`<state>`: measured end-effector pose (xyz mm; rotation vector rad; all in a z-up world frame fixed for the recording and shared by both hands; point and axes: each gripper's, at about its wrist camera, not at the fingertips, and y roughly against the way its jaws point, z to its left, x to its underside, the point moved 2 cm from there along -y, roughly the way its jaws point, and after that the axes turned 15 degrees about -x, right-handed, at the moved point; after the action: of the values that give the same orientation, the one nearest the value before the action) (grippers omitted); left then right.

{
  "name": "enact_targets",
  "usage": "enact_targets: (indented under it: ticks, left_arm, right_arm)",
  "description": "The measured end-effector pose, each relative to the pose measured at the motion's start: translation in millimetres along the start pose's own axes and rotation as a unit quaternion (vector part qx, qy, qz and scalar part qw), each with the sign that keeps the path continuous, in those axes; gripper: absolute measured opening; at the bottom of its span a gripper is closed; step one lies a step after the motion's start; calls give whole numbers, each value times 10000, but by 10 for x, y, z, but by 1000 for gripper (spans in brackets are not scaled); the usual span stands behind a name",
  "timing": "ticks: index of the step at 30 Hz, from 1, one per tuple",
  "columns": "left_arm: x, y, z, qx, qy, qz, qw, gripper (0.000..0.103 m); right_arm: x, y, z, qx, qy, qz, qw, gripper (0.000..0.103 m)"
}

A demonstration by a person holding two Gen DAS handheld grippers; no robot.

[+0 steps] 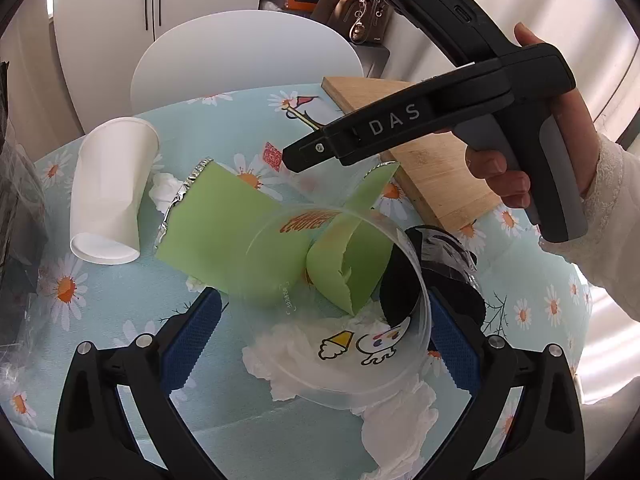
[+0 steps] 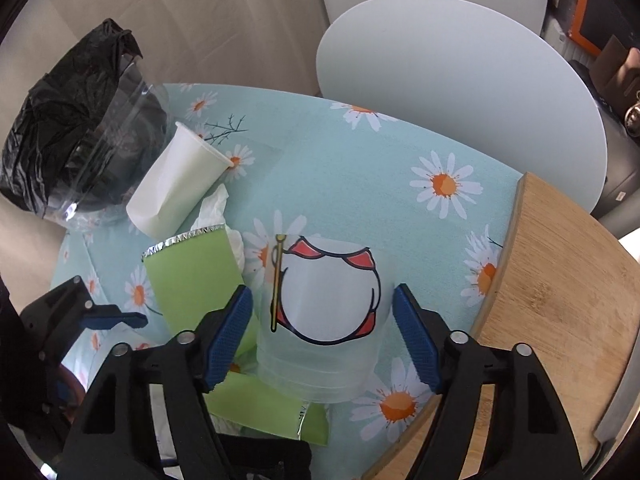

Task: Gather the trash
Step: 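Grasp the clear cartoon cup with the right tool while the left tool grasps the clear bowl, then carry both clear containers over the bin and open both tools to drop them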

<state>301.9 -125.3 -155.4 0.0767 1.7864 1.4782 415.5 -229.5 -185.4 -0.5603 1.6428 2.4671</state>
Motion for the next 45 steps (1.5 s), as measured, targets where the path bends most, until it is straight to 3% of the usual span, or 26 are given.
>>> enact_targets:
  ticks: [1, 2, 6, 10, 21, 35, 45]
  left_arm:
    - [-18, 13, 6, 43, 38, -68, 10000, 95]
    - [-37, 32, 21, 137, 58, -125, 9998, 84]
    - [-56, 97, 8, 95, 26, -224, 9997, 78]
    - [-39, 245, 2, 48, -48, -312, 9995, 77]
    - [109, 763, 174, -713, 51, -400, 9966, 77]
    - [627, 1386, 317, -1496, 482, -394, 9868, 77]
    - [1066, 1798, 438, -1904, 852, -410, 9771, 77]
  right_arm:
    - [1, 22, -9, -87, -59, -48, 9999, 52]
    - [4, 50, -17, -135, -102, -67, 9998, 49]
    - [32, 184, -4, -126, -188, -185, 9996, 49]
    - [98, 375, 14, -185, -228, -411, 9987, 49]
    - [376, 852, 216, -493, -281, -955, 9938, 50]
    - [801, 1187, 758, -765, 59, -1253, 9891, 50]
    - [1065, 1139, 1179, -1217, 312, -1327, 9832, 50]
